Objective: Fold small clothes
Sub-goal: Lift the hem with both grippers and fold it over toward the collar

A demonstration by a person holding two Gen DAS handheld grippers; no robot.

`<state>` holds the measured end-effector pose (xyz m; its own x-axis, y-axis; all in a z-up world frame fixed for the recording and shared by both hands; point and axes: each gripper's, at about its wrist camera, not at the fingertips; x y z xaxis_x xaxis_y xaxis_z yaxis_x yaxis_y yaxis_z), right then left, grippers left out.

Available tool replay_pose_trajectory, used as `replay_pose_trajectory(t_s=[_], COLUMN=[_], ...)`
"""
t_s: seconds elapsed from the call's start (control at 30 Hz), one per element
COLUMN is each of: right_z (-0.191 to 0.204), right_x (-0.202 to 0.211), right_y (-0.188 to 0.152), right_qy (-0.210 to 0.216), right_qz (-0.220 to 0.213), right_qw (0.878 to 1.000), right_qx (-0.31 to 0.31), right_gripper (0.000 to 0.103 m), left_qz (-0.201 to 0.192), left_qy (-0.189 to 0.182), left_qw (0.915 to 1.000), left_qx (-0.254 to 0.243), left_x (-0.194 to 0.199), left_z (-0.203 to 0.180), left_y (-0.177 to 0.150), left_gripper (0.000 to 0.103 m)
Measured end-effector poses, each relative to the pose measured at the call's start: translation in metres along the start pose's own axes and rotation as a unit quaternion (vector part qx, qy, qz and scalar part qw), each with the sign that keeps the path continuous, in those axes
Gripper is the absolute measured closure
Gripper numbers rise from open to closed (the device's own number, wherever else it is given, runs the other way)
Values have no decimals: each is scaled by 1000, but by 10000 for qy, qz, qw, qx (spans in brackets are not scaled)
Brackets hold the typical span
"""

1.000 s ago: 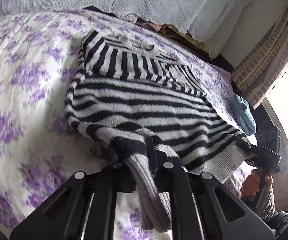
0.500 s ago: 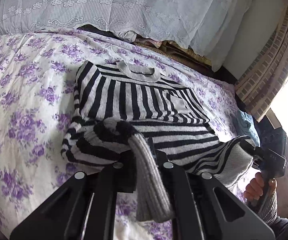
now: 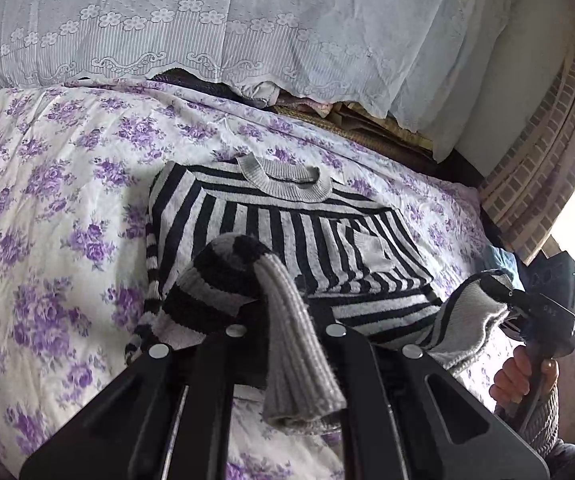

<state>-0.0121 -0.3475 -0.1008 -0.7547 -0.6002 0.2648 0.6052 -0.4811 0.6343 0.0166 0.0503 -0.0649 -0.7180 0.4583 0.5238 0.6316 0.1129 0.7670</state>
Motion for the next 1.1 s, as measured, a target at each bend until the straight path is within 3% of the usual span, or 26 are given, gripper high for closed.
replay_pose_trajectory(t_s=[1.1], right_z=[-43], right_x=[-84], right_y=[72], right_qy=[-124], right_qz=[-436], right_qw=[9981], right_qx=[-422], right_gripper=[94], left_qz=[-362], left_qy=[506], left_qw=[9979], left_qx=[159], left_x=[-94], left_z=[17], left_y=[70], left_gripper=[96])
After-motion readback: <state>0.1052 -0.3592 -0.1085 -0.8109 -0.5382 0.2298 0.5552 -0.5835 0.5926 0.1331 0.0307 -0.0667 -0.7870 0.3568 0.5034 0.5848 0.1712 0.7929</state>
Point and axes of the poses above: each gripper's, at about its wrist camera, not at the fingertips, and x roughly against the way its jaws point, z to its left, y to its top, and after that the axes turned 8 degrees about -z, right-handed
